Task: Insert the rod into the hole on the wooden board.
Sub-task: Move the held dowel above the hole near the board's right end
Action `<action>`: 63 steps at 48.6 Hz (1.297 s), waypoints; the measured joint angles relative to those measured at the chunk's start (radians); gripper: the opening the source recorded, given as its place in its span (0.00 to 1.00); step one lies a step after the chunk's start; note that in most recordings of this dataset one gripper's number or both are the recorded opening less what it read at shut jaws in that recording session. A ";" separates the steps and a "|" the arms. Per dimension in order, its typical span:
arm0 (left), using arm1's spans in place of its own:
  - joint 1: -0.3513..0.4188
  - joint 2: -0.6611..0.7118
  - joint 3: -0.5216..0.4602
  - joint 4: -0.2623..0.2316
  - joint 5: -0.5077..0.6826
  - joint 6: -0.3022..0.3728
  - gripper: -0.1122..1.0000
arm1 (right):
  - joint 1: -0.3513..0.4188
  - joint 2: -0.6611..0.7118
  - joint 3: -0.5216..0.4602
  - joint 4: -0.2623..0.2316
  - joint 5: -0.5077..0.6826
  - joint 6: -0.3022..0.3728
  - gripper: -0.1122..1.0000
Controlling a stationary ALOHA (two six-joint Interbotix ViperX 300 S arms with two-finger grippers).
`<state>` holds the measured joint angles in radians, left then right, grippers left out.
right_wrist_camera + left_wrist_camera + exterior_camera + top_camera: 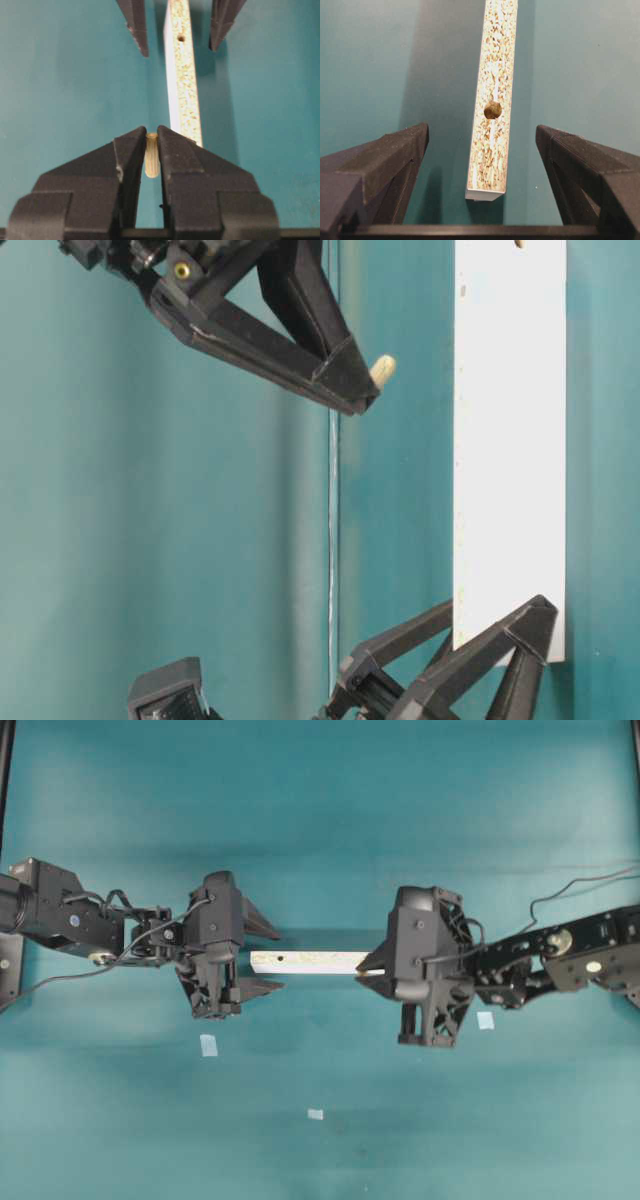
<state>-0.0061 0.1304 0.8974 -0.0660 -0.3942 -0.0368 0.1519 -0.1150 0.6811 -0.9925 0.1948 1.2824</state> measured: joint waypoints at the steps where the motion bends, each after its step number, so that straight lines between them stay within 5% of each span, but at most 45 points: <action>1: 0.000 0.000 0.000 0.002 0.000 0.002 0.97 | -0.006 -0.002 0.005 -0.002 -0.014 0.000 0.22; 12: 0.000 0.000 0.000 0.002 0.000 0.000 0.97 | -0.092 -0.005 0.046 -0.012 -0.206 0.002 0.22; 24: 0.000 -0.002 0.000 0.002 0.000 0.000 0.97 | -0.147 -0.014 0.058 -0.057 -0.253 -0.002 0.22; 40: 0.006 -0.002 -0.006 0.002 0.000 0.000 0.97 | -0.247 -0.014 0.097 -0.067 -0.443 -0.071 0.22; 50: 0.015 0.000 -0.008 0.000 0.000 0.000 0.97 | -0.279 -0.015 0.137 0.046 -0.578 -0.215 0.22; 63: 0.017 -0.002 -0.008 0.002 0.031 0.000 0.97 | -0.302 -0.023 0.232 0.463 -0.719 -0.623 0.22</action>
<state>0.0107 0.1289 0.8897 -0.0644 -0.3636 -0.0368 -0.1503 -0.1381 0.9127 -0.5292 -0.5246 0.6596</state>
